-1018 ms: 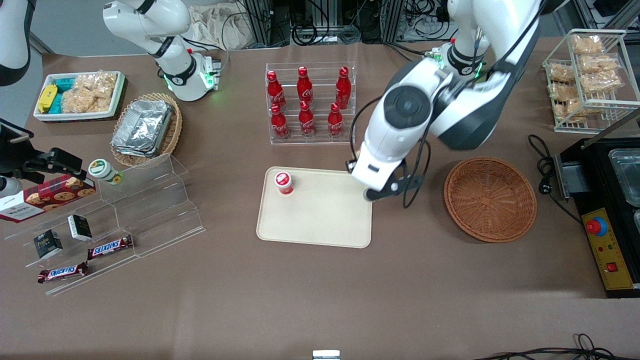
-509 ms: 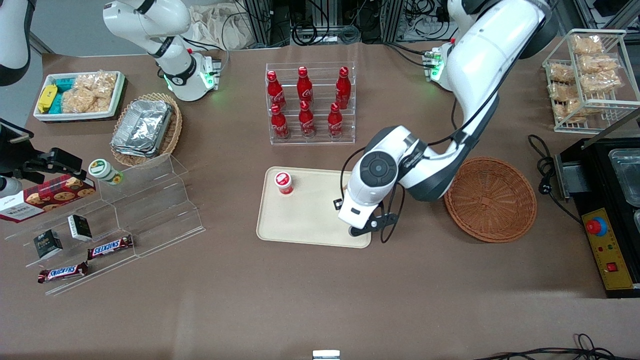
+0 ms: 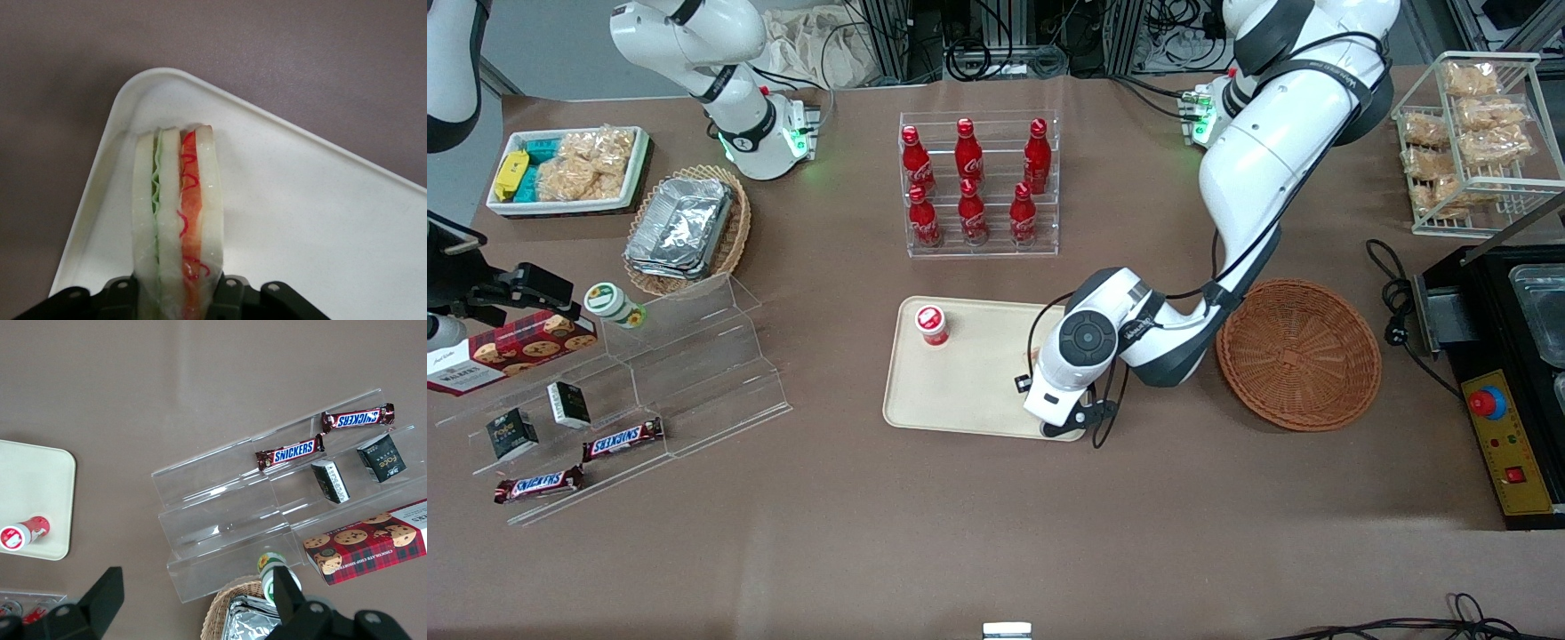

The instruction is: Place sandwich from basket to tray

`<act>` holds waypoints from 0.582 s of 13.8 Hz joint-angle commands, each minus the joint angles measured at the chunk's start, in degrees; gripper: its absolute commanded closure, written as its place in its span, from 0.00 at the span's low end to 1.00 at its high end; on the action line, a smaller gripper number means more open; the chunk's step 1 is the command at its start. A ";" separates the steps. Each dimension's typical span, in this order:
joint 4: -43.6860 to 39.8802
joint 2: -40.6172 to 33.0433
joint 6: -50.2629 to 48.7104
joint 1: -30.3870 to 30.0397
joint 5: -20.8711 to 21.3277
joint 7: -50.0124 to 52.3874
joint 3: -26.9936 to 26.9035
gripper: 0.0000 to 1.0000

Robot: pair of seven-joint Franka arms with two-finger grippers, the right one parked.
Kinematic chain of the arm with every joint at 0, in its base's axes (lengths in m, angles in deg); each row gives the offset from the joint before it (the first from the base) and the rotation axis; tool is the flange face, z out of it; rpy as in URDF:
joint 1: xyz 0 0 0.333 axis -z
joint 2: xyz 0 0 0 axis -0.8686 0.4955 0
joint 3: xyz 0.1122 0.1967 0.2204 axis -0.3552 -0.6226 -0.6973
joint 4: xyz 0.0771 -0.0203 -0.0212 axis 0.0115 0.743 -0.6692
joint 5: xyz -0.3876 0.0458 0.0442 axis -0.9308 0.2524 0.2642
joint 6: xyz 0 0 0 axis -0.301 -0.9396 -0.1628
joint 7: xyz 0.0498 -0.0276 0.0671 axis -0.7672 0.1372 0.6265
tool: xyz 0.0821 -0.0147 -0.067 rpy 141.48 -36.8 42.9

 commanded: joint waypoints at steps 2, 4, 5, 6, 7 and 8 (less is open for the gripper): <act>-2.47 0.65 -0.52 0.79 1.24 1.87 0.11 0.05; -2.91 -0.49 -0.78 0.44 1.33 6.24 0.19 0.00; -2.91 -2.67 -1.39 0.18 1.33 7.31 0.19 0.00; -2.30 -6.26 -2.87 -0.17 0.81 8.19 0.11 0.00; -2.30 -9.25 -6.46 -1.74 0.63 9.68 0.28 0.00; -2.30 -12.68 -9.80 -2.54 0.63 11.52 0.28 0.00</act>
